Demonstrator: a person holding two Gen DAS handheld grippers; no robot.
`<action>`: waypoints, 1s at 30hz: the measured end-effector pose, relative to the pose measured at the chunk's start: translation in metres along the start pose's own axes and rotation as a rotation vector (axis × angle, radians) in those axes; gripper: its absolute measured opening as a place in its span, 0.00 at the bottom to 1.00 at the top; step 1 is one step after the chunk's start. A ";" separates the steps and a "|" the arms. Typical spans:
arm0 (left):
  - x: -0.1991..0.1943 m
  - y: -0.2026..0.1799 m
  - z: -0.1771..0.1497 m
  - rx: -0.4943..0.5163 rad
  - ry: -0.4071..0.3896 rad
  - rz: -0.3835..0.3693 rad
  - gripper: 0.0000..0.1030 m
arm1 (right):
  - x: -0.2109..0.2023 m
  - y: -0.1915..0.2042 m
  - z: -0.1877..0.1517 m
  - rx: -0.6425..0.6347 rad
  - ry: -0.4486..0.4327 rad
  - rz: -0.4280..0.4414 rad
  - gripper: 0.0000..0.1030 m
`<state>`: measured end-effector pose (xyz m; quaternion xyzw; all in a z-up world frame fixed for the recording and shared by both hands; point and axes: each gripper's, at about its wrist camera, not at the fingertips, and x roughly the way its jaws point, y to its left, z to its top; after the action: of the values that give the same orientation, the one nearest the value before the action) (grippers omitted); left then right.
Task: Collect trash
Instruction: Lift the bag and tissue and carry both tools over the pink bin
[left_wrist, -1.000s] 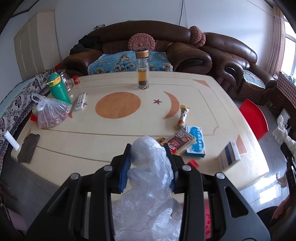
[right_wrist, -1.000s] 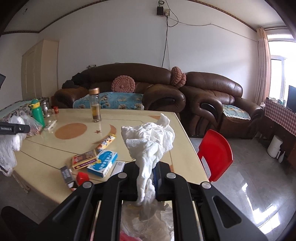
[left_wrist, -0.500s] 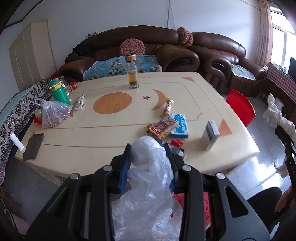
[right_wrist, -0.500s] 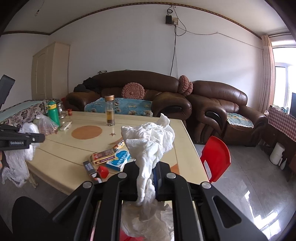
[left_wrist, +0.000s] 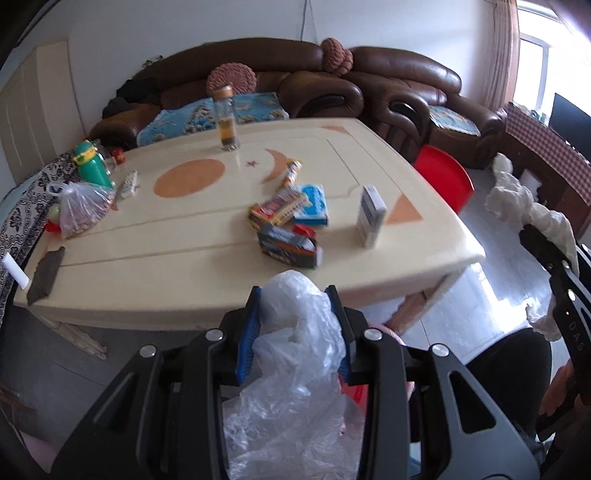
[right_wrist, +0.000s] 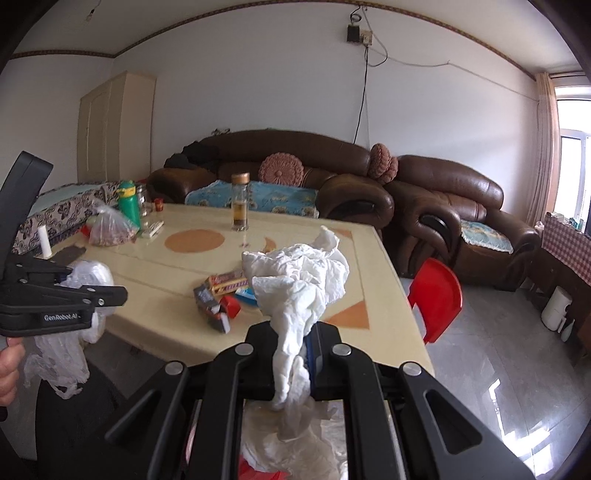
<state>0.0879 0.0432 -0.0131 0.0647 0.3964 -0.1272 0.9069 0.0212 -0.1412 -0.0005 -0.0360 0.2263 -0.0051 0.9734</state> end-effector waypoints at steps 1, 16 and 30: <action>0.003 -0.001 -0.004 0.002 0.012 -0.004 0.33 | 0.001 0.000 -0.003 0.001 0.008 0.003 0.11; 0.058 -0.031 -0.043 0.000 0.155 -0.091 0.33 | 0.033 -0.005 -0.049 0.017 0.146 0.028 0.11; 0.126 -0.050 -0.068 0.007 0.283 -0.152 0.33 | 0.086 -0.004 -0.091 0.028 0.295 0.077 0.11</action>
<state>0.1079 -0.0129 -0.1526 0.0549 0.5237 -0.1862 0.8295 0.0588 -0.1542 -0.1196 -0.0126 0.3678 0.0239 0.9295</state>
